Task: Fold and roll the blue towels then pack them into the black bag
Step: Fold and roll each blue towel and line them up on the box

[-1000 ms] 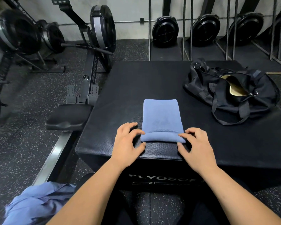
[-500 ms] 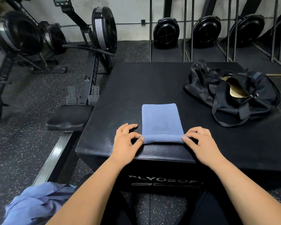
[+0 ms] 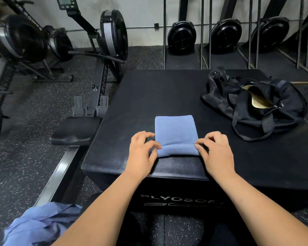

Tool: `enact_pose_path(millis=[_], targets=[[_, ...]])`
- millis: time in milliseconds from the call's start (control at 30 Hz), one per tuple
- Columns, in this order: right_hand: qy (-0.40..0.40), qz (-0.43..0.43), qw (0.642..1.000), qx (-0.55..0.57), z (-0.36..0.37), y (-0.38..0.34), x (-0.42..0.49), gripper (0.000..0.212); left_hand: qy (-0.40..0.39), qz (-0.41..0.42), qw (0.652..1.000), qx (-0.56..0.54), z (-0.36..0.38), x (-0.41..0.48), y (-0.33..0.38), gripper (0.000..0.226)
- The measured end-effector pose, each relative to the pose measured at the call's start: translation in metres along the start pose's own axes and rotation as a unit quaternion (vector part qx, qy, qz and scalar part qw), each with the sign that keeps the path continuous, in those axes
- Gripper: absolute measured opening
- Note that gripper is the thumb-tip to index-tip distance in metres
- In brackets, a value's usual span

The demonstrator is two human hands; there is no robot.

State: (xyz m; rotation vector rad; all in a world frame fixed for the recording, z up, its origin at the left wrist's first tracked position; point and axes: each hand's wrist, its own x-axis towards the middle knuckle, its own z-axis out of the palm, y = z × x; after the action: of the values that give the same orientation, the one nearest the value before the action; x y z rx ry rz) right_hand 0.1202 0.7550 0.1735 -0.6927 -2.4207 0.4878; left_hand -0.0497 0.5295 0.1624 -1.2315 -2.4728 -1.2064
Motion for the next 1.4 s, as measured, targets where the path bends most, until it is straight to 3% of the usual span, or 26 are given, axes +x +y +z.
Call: enact_pose_path(millis=[100,367,600,833,967,1200,1300,1400], targets=[[-0.016,-0.076,0.997,-0.016,0.000,0.015,-0.001,0.022,0.005,-0.010,1.000,-0.012,-0.001,-0.004,-0.006,0.019],[-0.072,-0.042,0.996,0.040,-0.001,0.024,0.000,0.043,-0.037,-0.040,0.998,-0.016,-0.002,-0.003,-0.005,0.035],[-0.087,-0.012,0.994,0.067,0.003,0.028,0.006,0.025,-0.027,-0.070,0.997,-0.015,0.003,0.000,-0.012,0.022],[-0.100,0.022,0.991,0.090,0.001,0.029,0.007,0.040,-0.028,-0.103,0.994,-0.035,0.004,0.000,-0.010,0.028],[-0.061,0.051,0.991,0.110,-0.001,0.023,0.006,0.014,0.001,-0.107,0.994,-0.027,0.004,0.004,-0.007,0.018],[0.003,0.008,0.997,0.076,-0.003,0.012,-0.003,0.012,0.032,-0.072,0.996,-0.028,0.002,-0.001,0.000,0.013],[-0.006,-0.002,1.000,0.029,-0.001,0.014,-0.004,0.023,0.033,-0.065,0.997,-0.001,0.003,-0.002,0.000,0.019],[-0.050,-0.013,0.999,0.000,0.001,0.018,-0.001,0.044,-0.018,-0.048,0.998,0.041,0.002,-0.001,-0.001,0.036]])
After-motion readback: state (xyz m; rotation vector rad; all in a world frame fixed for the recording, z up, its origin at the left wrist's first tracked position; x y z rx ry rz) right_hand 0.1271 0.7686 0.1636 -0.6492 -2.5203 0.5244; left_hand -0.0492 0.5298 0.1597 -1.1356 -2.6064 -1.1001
